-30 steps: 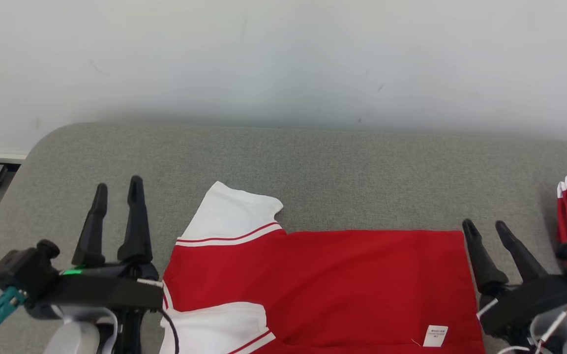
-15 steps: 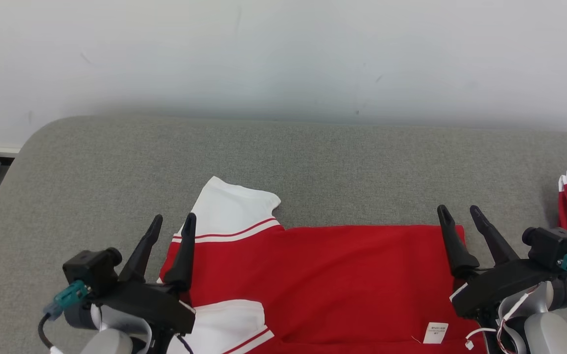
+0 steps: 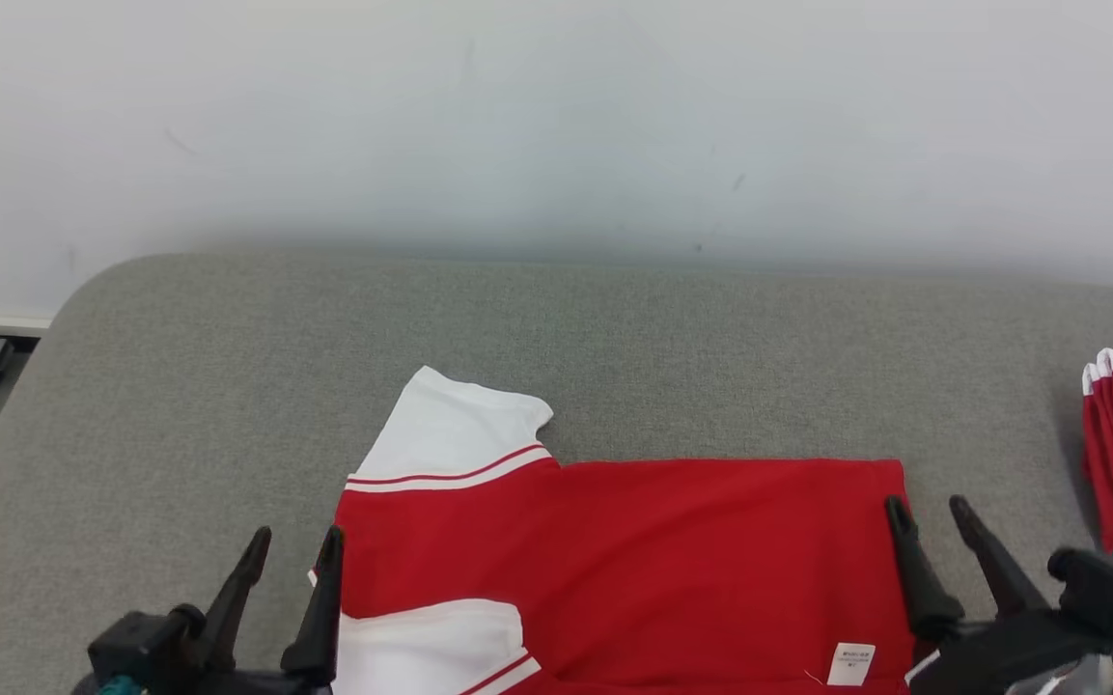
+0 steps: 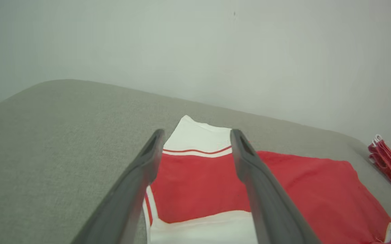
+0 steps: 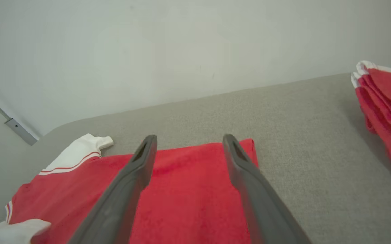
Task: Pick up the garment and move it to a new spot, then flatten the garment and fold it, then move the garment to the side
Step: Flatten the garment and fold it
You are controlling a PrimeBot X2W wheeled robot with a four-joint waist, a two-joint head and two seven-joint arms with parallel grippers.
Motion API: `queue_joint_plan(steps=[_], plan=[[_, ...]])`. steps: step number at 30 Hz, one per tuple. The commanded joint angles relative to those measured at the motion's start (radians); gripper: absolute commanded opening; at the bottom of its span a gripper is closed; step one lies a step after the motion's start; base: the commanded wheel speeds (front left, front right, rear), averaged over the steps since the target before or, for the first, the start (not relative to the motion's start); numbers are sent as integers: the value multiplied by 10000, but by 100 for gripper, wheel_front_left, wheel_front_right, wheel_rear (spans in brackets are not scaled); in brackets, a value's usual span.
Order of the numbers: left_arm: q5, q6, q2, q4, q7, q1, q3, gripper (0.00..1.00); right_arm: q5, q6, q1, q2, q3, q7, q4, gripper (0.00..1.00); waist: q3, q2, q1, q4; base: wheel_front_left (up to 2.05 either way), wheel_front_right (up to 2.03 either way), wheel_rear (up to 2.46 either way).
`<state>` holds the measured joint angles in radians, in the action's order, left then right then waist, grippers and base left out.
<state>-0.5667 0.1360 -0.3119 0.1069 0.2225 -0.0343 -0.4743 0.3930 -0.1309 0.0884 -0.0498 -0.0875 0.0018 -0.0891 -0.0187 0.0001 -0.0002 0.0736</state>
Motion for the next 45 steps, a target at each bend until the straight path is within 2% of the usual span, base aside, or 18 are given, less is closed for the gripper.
queue_joint_plan(steps=[1, 6, 13, 22, 29, 37, 40, 45], plan=[[171, 76, -186, -397, -62, -261, 100, 100, -56, 6, -451, -25, -15, -13, 408, 100, 246, -1, 2, 218, 0, 0, 0], [298, 308, -526, -1194, -625, -109, -15, 100, 201, 6, -304, -37, 174, 81, 774, 100, 183, -1, 2, 309, 0, 0, 0], [276, 469, -649, -1587, -852, -11, -15, 100, -68, 6, -167, -26, -116, 245, 955, 100, 45, -1, 2, 457, 0, 0, 0], [133, 305, -722, -1540, -1149, -168, -152, 100, -205, 6, -97, -24, -533, 999, 871, 100, 18, -1, 2, 463, 0, 0, 0], [149, 51, -615, -1008, -2477, -1473, -617, 100, -541, 6, -777, -29, -1168, 3271, 562, 100, -49, -1, 2, 354, 0, 0, 0], [107, -224, 12, 788, -4830, -4094, -1165, 100, -1271, 6, -2658, -13, -2199, 6517, -45, 100, -446, -1, 2, 215, 0, 0, 0], [143, -307, 328, 1676, -5686, -5133, -1374, 100, -1645, 6, -3406, -24, -2294, 7328, -316, 100, -751, -1, 2, 187, 0, 0, 0], [66, -413, 692, 2823, -6354, -6368, -1414, 100, -1976, 6, -4312, -22, -2185, 8055, -703, 100, -1298, -1, 2, 104, 0, 0, 0]])
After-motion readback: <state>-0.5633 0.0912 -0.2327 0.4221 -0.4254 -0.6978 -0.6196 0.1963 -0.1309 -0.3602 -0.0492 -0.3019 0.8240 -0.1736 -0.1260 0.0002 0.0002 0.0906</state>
